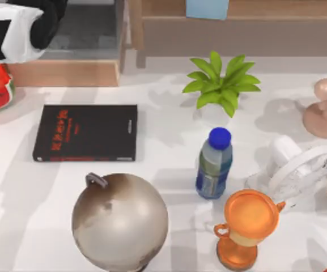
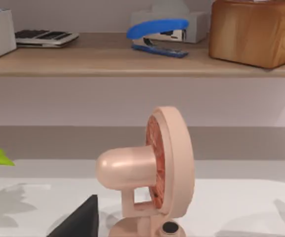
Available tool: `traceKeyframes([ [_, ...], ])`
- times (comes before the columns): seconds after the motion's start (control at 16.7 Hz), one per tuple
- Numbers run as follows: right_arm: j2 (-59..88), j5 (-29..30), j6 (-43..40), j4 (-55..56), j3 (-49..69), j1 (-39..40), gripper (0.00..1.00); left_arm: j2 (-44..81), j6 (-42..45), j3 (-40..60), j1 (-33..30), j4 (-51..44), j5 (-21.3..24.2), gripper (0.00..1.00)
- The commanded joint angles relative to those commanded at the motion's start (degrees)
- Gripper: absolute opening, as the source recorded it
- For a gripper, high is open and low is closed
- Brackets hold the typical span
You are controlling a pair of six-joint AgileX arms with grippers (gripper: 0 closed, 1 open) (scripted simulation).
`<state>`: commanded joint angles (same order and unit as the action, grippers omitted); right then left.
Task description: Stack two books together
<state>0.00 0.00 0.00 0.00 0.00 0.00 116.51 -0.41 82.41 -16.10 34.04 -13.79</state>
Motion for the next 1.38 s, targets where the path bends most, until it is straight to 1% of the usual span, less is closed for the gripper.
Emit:
traceKeyframes([
  [0.36, 0.00, 0.00, 0.00, 0.00, 0.00, 0.00, 1.00, 0.00, 0.00, 0.00, 0.00, 0.00, 0.00, 0.02],
  [0.42, 0.00, 0.00, 0.00, 0.00, 0.00, 0.00, 1.00, 0.00, 0.00, 0.00, 0.00, 0.00, 0.00, 0.00],
  [0.96, 0.00, 0.00, 0.00, 0.00, 0.00, 0.00, 1.00, -0.16, 0.13, -0.05, 0.09, -0.01, -0.14, 0.00],
  [1.08, 0.00, 0.00, 0.00, 0.00, 0.00, 0.00, 1.00, -0.72, 1.04, -0.64, 0.72, -0.08, -2.07, 0.00],
  [1.26, 0.00, 0.00, 0.00, 0.00, 0.00, 0.00, 1.00, -2.22, 4.05, -2.02, 2.59, 0.10, -7.54, 0.00],
  [1.38, 0.00, 0.00, 0.00, 0.00, 0.00, 0.00, 1.00, -3.58, 5.71, -2.39, 3.58, 0.57, -10.08, 0.00],
])
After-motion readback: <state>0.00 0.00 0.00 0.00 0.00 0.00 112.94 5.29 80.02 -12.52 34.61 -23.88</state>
